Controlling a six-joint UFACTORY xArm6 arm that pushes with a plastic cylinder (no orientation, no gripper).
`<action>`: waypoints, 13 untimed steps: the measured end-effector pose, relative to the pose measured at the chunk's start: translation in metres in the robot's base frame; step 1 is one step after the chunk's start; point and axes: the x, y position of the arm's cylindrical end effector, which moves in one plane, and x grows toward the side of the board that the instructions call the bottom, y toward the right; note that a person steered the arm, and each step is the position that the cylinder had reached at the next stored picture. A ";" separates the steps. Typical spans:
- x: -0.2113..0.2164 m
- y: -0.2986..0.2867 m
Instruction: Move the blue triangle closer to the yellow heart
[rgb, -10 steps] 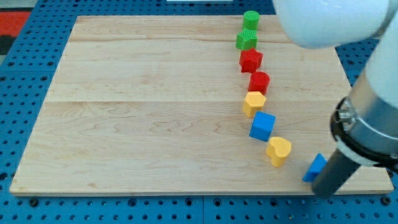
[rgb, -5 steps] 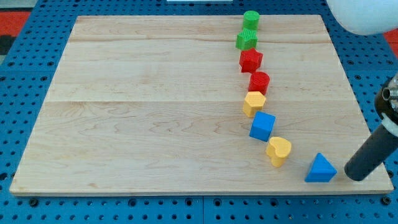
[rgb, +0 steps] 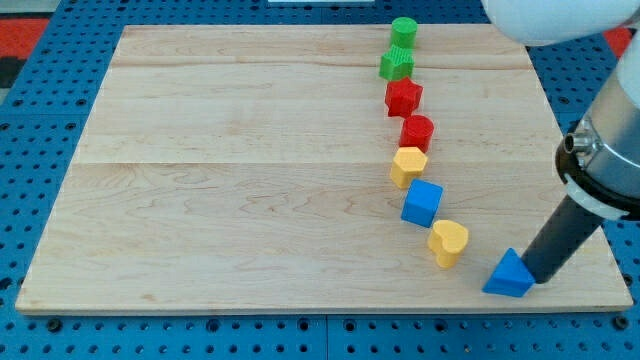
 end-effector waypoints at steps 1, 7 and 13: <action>0.003 -0.012; 0.020 -0.039; 0.000 0.009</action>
